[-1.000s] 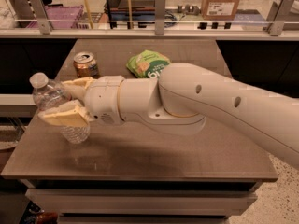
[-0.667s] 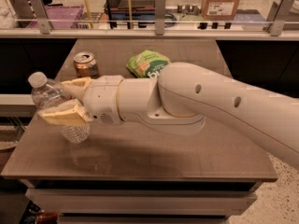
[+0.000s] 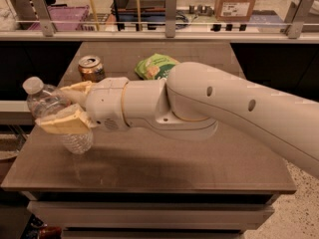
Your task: Pick water bottle
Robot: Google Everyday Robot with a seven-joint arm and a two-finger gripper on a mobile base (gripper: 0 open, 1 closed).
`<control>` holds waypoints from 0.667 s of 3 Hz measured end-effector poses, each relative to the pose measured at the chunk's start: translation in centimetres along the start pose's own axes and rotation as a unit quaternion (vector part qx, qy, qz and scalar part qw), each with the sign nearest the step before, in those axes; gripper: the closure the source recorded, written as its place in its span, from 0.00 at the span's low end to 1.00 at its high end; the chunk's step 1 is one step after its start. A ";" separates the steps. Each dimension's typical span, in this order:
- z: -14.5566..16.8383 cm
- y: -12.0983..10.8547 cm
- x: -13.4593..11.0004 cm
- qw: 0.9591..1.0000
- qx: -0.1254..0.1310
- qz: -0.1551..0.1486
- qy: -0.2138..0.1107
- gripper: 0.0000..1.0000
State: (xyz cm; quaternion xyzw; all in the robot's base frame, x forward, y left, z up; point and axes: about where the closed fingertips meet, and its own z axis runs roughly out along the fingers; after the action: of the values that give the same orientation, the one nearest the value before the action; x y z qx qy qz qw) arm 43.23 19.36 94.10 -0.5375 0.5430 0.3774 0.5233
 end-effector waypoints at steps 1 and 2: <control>-0.3 -0.6 -1.1 1.000 -0.006 -0.010 -0.004 1.00; -0.8 -1.5 -2.4 1.000 -0.010 -0.026 -0.008 1.00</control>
Offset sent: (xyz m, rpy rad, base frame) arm 0.0235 -0.0147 0.0421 0.0142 -0.0795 0.0413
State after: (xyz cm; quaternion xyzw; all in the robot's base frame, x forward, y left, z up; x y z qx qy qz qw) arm 44.24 18.79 96.82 -0.5535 0.5205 0.3735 0.5322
